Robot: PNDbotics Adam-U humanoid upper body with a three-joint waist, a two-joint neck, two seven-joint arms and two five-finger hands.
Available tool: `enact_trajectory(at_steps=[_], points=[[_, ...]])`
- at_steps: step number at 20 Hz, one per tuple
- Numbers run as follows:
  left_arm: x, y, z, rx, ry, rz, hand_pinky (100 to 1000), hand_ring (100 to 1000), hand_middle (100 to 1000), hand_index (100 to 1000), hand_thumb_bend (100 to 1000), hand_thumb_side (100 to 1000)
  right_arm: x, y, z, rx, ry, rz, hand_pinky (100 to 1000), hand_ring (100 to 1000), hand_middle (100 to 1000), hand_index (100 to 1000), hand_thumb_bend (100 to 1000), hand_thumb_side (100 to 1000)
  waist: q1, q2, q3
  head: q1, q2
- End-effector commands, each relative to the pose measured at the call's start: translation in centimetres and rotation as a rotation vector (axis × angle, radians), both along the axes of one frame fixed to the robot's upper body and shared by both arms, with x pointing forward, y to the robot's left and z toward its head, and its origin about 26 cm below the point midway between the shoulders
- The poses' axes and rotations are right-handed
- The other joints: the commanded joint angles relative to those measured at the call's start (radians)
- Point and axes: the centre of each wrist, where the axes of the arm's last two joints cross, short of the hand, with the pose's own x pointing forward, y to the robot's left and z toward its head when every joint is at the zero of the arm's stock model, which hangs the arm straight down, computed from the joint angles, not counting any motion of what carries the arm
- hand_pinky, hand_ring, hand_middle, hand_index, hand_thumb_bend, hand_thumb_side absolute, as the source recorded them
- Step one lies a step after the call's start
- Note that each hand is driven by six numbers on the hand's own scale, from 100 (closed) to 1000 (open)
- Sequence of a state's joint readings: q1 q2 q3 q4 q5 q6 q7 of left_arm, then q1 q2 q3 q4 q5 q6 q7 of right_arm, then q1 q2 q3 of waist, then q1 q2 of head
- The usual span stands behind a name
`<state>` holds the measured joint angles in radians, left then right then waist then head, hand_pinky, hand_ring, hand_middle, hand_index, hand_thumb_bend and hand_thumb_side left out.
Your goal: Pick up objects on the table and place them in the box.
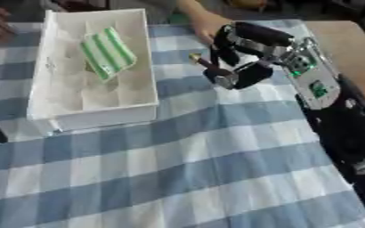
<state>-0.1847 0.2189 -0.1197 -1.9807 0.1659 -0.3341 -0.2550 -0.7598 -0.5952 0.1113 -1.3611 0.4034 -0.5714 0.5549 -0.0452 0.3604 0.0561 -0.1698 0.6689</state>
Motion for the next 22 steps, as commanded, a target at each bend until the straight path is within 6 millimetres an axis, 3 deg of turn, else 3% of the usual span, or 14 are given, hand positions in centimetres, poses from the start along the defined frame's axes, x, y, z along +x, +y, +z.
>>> enact_trajectory(at_steps=[1, 12, 22], points=[[-0.2, 0.1, 0.7, 0.007, -0.026, -0.006, 467, 1000, 1000, 790, 188, 751, -0.3, -0.6, 2.2, -0.174, -0.052, 0.109, 251, 301, 258, 487, 100, 155, 0.000, -0.024, 0.003, -0.004, -0.001], [-0.1, -0.3, 0.9, 0.007, -0.026, -0.028, 467, 1000, 1000, 790, 192, 749, 1.1, 0.0, 4.8, -0.152, -0.090, 0.104, 253, 302, 259, 486, 100, 151, -0.017, -0.025, 0.050, -0.027, -0.007], [0.2, -1.1, 1.7, -0.018, -0.043, -0.082, 470, 1000, 992, 792, 199, 723, 3.2, 2.4, 5.7, -0.186, -0.131, 0.115, 263, 307, 265, 488, 100, 165, -0.046, -0.027, 0.142, -0.067, -0.025]])
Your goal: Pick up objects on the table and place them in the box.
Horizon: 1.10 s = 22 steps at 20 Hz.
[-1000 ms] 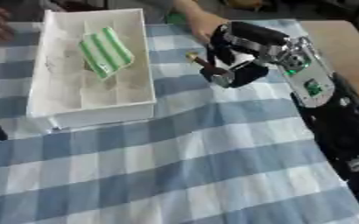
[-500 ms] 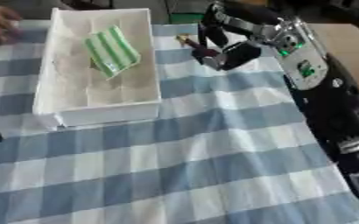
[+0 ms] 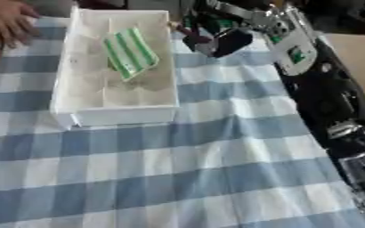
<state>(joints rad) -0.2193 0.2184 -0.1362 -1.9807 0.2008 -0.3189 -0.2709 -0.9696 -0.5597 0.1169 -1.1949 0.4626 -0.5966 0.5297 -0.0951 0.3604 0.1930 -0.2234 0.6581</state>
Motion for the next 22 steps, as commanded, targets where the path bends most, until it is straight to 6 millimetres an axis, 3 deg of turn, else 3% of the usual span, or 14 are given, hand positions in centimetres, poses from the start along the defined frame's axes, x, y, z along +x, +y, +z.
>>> enact_trajectory(at_steps=[1, 8, 9, 10, 11, 12, 13, 15, 22], points=[[-0.1, -0.4, 1.0, -0.017, -0.043, -0.035, 472, 1000, 988, 793, 197, 714, 0.4, 1.0, 1.1, -0.199, -0.049, 0.117, 268, 310, 268, 483, 100, 172, 0.004, -0.027, 0.013, -0.018, -0.016], [0.2, -0.8, 1.7, -0.057, -0.077, -0.084, 474, 1000, 983, 794, 195, 704, 1.6, 3.5, -0.5, -0.318, -0.089, 0.125, 290, 322, 283, 497, 100, 212, 0.018, -0.024, 0.051, -0.040, -0.029], [0.2, -0.9, 1.7, -0.059, -0.078, -0.087, 474, 1000, 983, 794, 194, 703, 1.8, 3.6, -0.9, -0.330, -0.095, 0.119, 341, 363, 334, 576, 100, 270, 0.019, -0.023, 0.053, -0.041, -0.030], [0.2, -0.9, 1.7, -0.061, -0.080, -0.091, 474, 1000, 983, 794, 194, 703, 2.0, 3.7, -1.4, -0.358, -0.097, 0.104, 341, 363, 334, 576, 100, 270, 0.022, -0.023, 0.055, -0.043, -0.031], [0.2, -0.9, 1.7, -0.062, -0.080, -0.093, 474, 1000, 983, 794, 194, 703, 2.1, 3.7, -1.8, -0.377, -0.104, 0.093, 422, 449, 476, 746, 100, 322, 0.023, -0.023, 0.056, -0.044, -0.032], [0.2, -0.9, 1.7, -0.062, -0.079, -0.093, 474, 1000, 984, 794, 193, 705, 2.2, 3.6, -2.1, -0.404, -0.114, 0.083, 785, 795, 872, 1000, 100, 646, 0.024, -0.023, 0.053, -0.042, -0.033], [0.2, -0.9, 1.7, -0.061, -0.078, -0.092, 473, 1000, 984, 794, 193, 706, 2.2, 3.5, -2.2, -0.419, -0.130, 0.077, 886, 874, 936, 1000, 100, 700, 0.025, -0.023, 0.049, -0.041, -0.033], [0.2, -0.8, 1.6, -0.058, -0.076, -0.090, 473, 1000, 984, 794, 193, 706, 2.0, 3.3, -2.0, -0.394, -0.176, 0.074, 911, 892, 950, 1000, 100, 711, 0.026, -0.023, 0.043, -0.039, -0.033], [0.1, -0.6, 1.4, -0.051, -0.071, -0.077, 473, 1000, 985, 794, 191, 710, 0.8, 2.2, -0.7, -0.102, -0.310, 0.072, 913, 889, 950, 1000, 100, 624, 0.033, -0.025, 0.016, -0.028, -0.036]])
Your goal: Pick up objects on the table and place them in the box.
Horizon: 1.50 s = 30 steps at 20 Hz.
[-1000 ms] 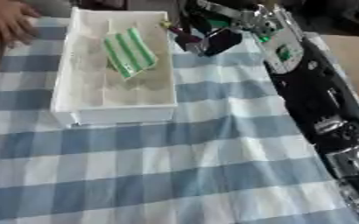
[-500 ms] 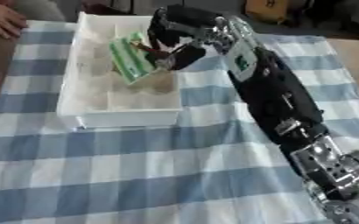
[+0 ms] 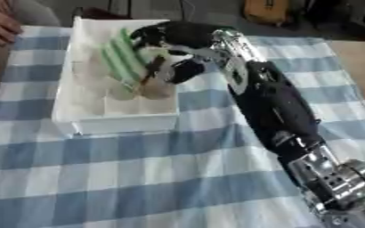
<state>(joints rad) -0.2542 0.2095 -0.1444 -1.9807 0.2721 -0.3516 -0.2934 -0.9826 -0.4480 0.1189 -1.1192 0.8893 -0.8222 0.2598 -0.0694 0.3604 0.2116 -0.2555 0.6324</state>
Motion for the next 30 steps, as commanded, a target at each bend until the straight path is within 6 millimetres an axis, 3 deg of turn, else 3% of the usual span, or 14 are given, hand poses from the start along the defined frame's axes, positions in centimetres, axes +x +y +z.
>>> enact_trajectory(at_steps=[1, 2, 3, 4, 5, 6, 11, 12, 15, 19, 20, 21, 23, 30], points=[[-0.3, 0.1, 0.5, 0.004, -0.025, 0.002, 473, 1000, 985, 794, 191, 710, -0.9, -1.1, 2.2, 0.073, -0.068, 0.008, 913, 889, 950, 1000, 100, 624, 0.007, -0.025, -0.004, 0.005, -0.011], [-0.3, 0.2, 0.5, 0.003, -0.023, 0.006, 473, 1000, 986, 793, 192, 710, -1.1, -1.3, 2.2, 0.107, -0.066, 0.008, 896, 871, 936, 1000, 100, 552, 0.009, -0.026, -0.010, 0.009, -0.013], [-0.3, 0.2, 0.4, 0.003, -0.022, 0.009, 473, 1000, 986, 793, 192, 710, -1.3, -1.5, 2.3, 0.133, -0.062, 0.010, 896, 871, 936, 1000, 100, 552, 0.010, -0.027, -0.013, 0.011, -0.014], [-0.3, 0.3, 0.4, 0.002, -0.020, 0.013, 473, 1000, 986, 793, 192, 710, -1.6, -1.7, 2.4, 0.166, -0.062, 0.016, 869, 843, 907, 989, 100, 470, 0.012, -0.029, -0.021, 0.017, -0.015], [-0.3, 0.4, 0.4, 0.003, -0.019, 0.017, 473, 1000, 986, 793, 192, 710, -2.0, -2.0, 2.7, 0.207, -0.061, 0.029, 869, 843, 907, 989, 100, 470, 0.013, -0.030, -0.030, 0.023, -0.015], [-0.3, 0.5, 0.3, 0.003, -0.016, 0.024, 473, 1000, 986, 793, 192, 710, -2.6, -2.4, 2.9, 0.261, -0.059, 0.051, 832, 813, 874, 966, 100, 391, 0.015, -0.032, -0.044, 0.033, -0.017], [-0.4, 1.0, 0.1, 0.008, -0.007, 0.054, 473, 1000, 987, 793, 192, 712, -6.5, -3.7, 4.0, 0.485, 0.032, 0.197, 784, 777, 830, 943, 100, 382, 0.017, -0.038, -0.088, 0.072, -0.023], [-0.4, 1.2, 0.0, 0.009, -0.002, 0.066, 473, 1000, 988, 792, 190, 716, -7.5, -4.0, 3.6, 0.536, 0.062, 0.232, 715, 738, 782, 885, 100, 489, 0.021, -0.041, -0.107, 0.096, -0.026], [-0.7, 2.2, -0.6, 0.010, 0.014, 0.124, 474, 1000, 989, 792, 186, 718, -12.2, -5.7, 2.8, 0.729, 0.175, 0.376, 694, 731, 776, 869, 100, 495, 0.035, -0.055, -0.174, 0.181, -0.031], [-0.8, 3.2, -0.7, 0.013, 0.006, 0.164, 477, 1000, 984, 795, 176, 707, -16.1, -7.5, 2.6, 0.823, 0.267, 0.430, 677, 726, 772, 861, 100, 507, 0.049, -0.078, -0.224, 0.234, -0.026], [-0.8, 3.4, -0.7, 0.012, 0.003, 0.169, 478, 1000, 980, 795, 170, 701, -16.6, -7.8, 2.4, 0.839, 0.280, 0.426, 657, 713, 765, 850, 100, 837, 0.051, -0.082, -0.231, 0.241, -0.026], [-0.8, 3.8, -0.7, 0.010, 0.000, 0.182, 479, 1000, 980, 795, 168, 702, -17.1, -8.5, 1.6, 0.878, 0.298, 0.407, 657, 713, 760, 850, 100, 592, 0.057, -0.089, -0.244, 0.249, -0.021], [-1.0, 4.5, -0.9, 0.004, 0.004, 0.207, 479, 1000, 980, 795, 164, 701, -18.1, -9.7, -0.5, 0.976, 0.355, 0.349, 633, 697, 745, 844, 100, 682, 0.067, -0.103, -0.274, 0.258, -0.012], [-1.3, 5.5, -1.4, -0.041, 0.015, 0.289, 482, 1000, 981, 797, 162, 692, -19.4, -11.2, -3.8, 1.117, 0.465, 0.252, 602, 637, 711, 835, 100, 707, 0.089, -0.125, -0.310, 0.295, 0.015]])
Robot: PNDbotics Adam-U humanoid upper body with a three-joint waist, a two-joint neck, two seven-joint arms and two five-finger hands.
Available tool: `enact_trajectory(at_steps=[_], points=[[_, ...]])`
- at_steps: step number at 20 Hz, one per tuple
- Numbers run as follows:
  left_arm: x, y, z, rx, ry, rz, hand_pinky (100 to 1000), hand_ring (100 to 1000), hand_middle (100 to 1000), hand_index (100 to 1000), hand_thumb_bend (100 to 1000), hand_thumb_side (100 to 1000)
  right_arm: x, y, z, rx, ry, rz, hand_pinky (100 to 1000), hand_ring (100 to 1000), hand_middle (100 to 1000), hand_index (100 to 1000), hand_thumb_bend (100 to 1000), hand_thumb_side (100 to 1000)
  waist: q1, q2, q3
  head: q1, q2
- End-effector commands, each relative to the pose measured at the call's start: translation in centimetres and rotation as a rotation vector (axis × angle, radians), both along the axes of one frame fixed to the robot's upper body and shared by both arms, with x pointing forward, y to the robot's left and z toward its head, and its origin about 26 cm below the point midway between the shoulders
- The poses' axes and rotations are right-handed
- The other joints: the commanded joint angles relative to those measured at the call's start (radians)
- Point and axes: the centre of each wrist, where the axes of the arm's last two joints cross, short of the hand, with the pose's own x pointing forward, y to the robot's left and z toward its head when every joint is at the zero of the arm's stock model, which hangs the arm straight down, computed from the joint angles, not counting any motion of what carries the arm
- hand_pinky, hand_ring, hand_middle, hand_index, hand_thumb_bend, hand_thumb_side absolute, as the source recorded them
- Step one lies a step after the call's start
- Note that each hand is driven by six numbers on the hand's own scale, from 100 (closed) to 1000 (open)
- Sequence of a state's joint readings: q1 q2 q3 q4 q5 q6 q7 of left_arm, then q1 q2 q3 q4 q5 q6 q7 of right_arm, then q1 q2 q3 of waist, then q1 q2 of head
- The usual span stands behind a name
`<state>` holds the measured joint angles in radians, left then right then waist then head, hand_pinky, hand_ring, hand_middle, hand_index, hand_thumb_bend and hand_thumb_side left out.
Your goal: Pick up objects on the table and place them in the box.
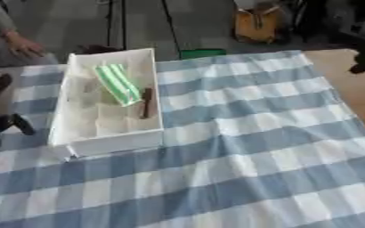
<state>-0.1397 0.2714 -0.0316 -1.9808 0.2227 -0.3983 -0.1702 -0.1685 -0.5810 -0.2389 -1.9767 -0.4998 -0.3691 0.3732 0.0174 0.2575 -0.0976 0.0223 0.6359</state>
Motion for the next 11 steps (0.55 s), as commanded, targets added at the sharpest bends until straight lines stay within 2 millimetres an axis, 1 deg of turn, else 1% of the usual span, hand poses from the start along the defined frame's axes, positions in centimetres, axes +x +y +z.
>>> enact_trajectory(at_steps=[1, 2, 3, 5, 6, 8, 11], points=[[-0.3, 0.8, 0.6, -0.022, -0.028, 0.058, 482, 1000, 981, 797, 162, 692, -0.7, -0.4, 0.0, 0.017, 0.010, -0.018, 602, 637, 711, 835, 100, 707, 0.006, -0.027, 0.001, 0.029, 0.009], [-0.4, 1.1, 0.5, -0.032, -0.031, 0.076, 483, 1000, 984, 797, 157, 691, -0.8, -0.4, -0.3, 0.019, 0.017, -0.029, 589, 614, 685, 825, 100, 690, 0.010, -0.030, 0.001, 0.037, 0.007], [-0.4, 1.6, 0.5, -0.050, -0.035, 0.112, 484, 1000, 987, 798, 159, 692, -1.0, -0.7, -0.7, 0.022, 0.031, -0.050, 585, 607, 676, 822, 100, 687, 0.022, -0.032, -0.007, 0.046, 0.006], [-0.5, 2.2, 0.5, -0.071, -0.037, 0.156, 485, 1000, 995, 800, 166, 696, -1.2, -0.9, -1.2, 0.026, 0.050, -0.079, 580, 600, 667, 820, 100, 684, 0.032, -0.034, -0.012, 0.054, 0.006], [-0.5, 2.4, 0.6, -0.078, -0.035, 0.173, 485, 1000, 995, 800, 166, 696, -1.3, -0.9, -1.5, 0.030, 0.062, -0.093, 580, 600, 667, 820, 100, 684, 0.034, -0.035, -0.010, 0.055, 0.006], [-0.7, 3.0, 0.4, -0.096, -0.022, 0.210, 484, 1000, 1000, 799, 174, 704, -1.3, -0.8, -1.7, 0.031, 0.077, -0.102, 577, 596, 661, 820, 100, 682, 0.034, -0.034, 0.001, 0.072, 0.005], [-0.8, 3.6, 0.4, -0.120, -0.015, 0.259, 485, 1000, 1000, 797, 180, 707, -1.1, -0.5, -1.9, 0.025, 0.083, -0.103, 576, 594, 658, 819, 100, 679, 0.036, -0.031, -0.006, 0.072, 0.014]])
